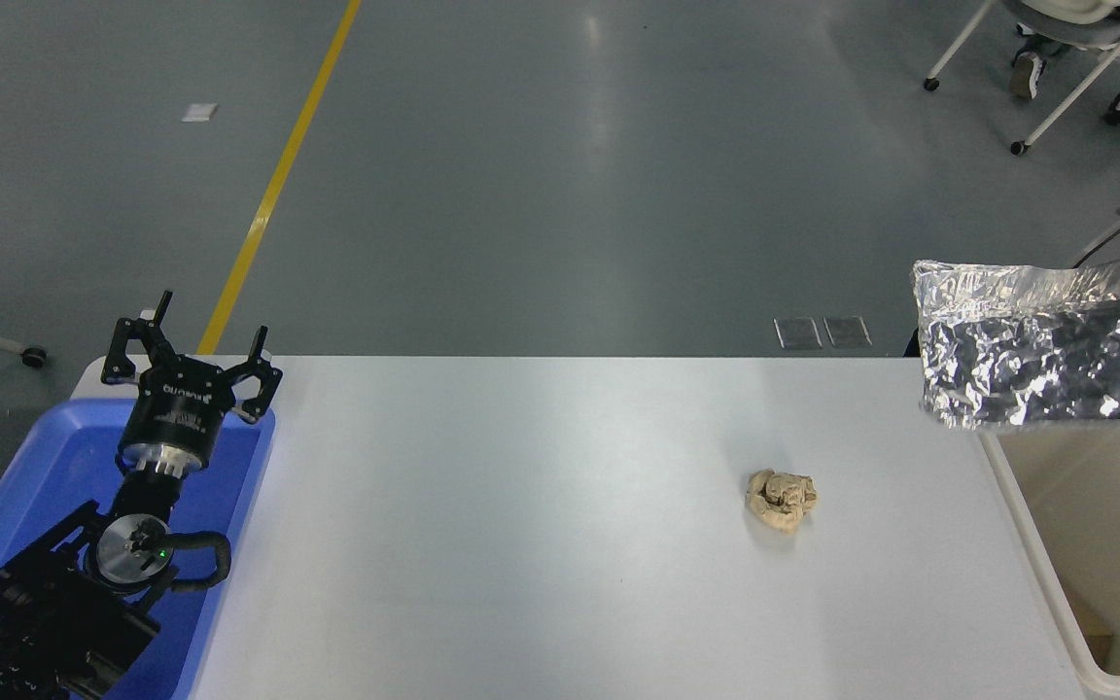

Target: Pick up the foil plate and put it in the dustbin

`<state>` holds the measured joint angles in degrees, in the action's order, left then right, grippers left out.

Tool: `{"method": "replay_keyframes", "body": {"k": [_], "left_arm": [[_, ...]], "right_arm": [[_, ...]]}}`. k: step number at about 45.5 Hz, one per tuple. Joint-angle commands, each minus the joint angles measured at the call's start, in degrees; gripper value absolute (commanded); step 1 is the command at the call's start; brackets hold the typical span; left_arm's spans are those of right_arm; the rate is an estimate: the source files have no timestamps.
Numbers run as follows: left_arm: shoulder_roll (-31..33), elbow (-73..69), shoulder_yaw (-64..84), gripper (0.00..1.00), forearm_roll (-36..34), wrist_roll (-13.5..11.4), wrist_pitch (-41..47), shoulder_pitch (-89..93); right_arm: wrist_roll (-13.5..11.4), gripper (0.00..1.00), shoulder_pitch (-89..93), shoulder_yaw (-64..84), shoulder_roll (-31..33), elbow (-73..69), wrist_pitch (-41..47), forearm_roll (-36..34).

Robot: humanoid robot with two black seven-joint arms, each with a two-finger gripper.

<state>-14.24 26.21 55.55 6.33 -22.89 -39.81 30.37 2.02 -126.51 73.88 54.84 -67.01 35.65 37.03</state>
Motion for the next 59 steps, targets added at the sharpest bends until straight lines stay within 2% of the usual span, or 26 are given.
{"method": "replay_keyframes", "body": {"k": [1, 8, 12, 18, 24, 30, 40, 59], "left_arm": [[0.0, 0.0, 0.0, 1.00, 0.0, 0.0, 0.0, 0.0], [0.0, 0.0, 0.0, 1.00, 0.0, 0.0, 0.0, 0.0], [0.0, 0.0, 0.0, 1.00, 0.0, 0.0, 0.0, 0.0], [0.0, 0.0, 0.0, 1.00, 0.0, 0.0, 0.0, 0.0], [0.0, 0.0, 0.0, 1.00, 0.0, 0.0, 0.0, 0.0], [0.0, 0.0, 0.0, 1.00, 0.0, 0.0, 0.1, 0.0], [0.0, 0.0, 0.0, 1.00, 0.0, 0.0, 0.1, 0.0], [0.0, 0.0, 0.0, 1.00, 0.0, 0.0, 0.1, 0.1]], "right_arm": [[-0.1, 0.00, 23.4, -15.1, 5.7, 15.9, -7.8, 1.6], [-0.4, 0.00, 44.0, -30.1, 4.5, 26.1, -15.1, -0.8], [-0.5, 0.00, 58.6, -40.8, 0.2, 35.6, -16.3, -6.0], [-1.1, 0.00, 70.3, -50.7, -4.6, 46.2, -16.5, -12.9], [-2.5, 0.00, 78.4, -57.1, -7.8, 49.5, -19.3, -15.5], [-5.1, 0.00, 84.0, -60.2, -10.1, 51.5, -22.7, -18.1], [-5.3, 0.00, 90.5, -60.3, -15.2, 56.4, -24.7, -28.0], [-5.0, 0.00, 92.1, -60.2, -16.8, 56.2, -26.7, -28.2]]}}
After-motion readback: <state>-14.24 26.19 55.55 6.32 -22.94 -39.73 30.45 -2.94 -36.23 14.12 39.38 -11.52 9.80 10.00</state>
